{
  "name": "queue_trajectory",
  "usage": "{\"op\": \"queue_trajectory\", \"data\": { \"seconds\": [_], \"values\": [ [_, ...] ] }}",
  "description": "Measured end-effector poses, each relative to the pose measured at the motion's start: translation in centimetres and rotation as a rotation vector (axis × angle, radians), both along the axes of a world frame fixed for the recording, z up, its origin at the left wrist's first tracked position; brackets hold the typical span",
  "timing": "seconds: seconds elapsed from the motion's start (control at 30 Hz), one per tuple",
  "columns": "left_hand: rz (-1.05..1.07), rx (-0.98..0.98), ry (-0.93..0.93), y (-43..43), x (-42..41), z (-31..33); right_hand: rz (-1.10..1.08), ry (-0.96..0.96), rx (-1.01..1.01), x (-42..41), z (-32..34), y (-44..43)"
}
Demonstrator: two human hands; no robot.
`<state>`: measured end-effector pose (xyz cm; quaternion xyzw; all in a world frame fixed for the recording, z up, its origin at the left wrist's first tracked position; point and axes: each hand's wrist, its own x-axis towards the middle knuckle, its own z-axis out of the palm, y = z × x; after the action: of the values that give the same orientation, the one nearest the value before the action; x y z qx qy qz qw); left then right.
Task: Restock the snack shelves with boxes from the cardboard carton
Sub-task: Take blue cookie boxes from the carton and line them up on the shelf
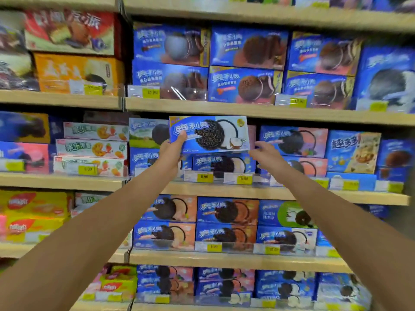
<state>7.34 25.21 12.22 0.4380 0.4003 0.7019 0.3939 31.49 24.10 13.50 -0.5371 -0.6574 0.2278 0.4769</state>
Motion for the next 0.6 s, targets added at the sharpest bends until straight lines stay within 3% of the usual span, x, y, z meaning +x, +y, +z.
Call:
{"op": "queue_trajectory", "data": {
  "seconds": [0.33,0.6],
  "values": [
    [0.209,0.054,0.097,6.0,4.2,1.0,0.044,-0.212,0.045,0.7,1.4,5.9],
    [0.246,0.105,0.439,8.8,4.8,0.4,-0.020,-0.223,0.236,1.3,1.0,8.4]
  ]
}}
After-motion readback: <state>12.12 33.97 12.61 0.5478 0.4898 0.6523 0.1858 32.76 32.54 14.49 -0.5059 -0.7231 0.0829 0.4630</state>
